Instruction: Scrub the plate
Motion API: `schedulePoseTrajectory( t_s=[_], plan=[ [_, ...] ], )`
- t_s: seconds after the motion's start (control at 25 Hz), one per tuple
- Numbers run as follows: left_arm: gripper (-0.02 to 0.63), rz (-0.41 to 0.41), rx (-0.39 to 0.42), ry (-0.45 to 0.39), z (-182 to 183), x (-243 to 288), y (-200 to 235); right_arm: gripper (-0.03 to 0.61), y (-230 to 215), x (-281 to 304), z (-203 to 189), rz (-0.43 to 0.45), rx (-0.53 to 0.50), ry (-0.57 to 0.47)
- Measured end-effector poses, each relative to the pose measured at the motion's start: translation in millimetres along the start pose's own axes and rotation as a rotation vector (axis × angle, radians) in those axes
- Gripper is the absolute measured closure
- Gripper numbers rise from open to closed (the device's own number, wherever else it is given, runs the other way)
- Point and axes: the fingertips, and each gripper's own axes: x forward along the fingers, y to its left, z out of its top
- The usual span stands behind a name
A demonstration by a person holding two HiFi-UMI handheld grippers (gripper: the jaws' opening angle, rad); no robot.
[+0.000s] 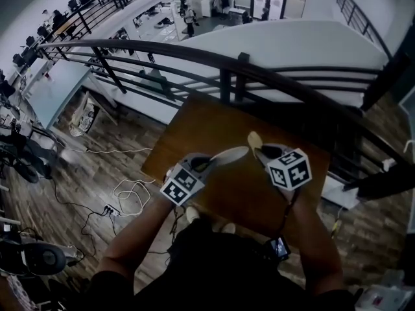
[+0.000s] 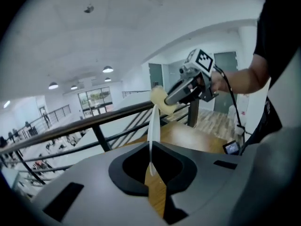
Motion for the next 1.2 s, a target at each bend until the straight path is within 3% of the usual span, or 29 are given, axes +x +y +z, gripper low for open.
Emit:
schedulePoseTrajectory(
  t_s=[0.16,0.44,0.6,0.8,1.04,1.2],
  plan=[
    [0.594,0.104,0.228,0.049,11.3,0.1,9.2,0.528,21.5,-16.6,31.9,0.053,-0.025,-0.037],
    [0.594,0.257,0.63,0.052,47.7,-2.5,20.7,0.528,64.3,-36.6,83.8,0.129,-0.116,-0.064],
    [0.594,0.321,0.872,0.054,61.5,-5.3,18.7,0.528,79.7,-36.6,89.3,0.161,-0.119,-0.03],
    [0.594,0.383,1.151,0.068,67.0,-8.1,16.2,0.528,93.7,-29.3,77.4,0.262,-0.048,0.029],
    [0.594,0.431,1.381,-0.007,81.0,-16.9,6.4,0.528,98.1,-18.2,73.8,0.335,-0.021,0.082],
    [0.594,0.399,1.443,-0.025,82.8,-21.5,2.5,0.528,95.7,-16.8,62.7,0.339,-0.054,0.129]
  ],
)
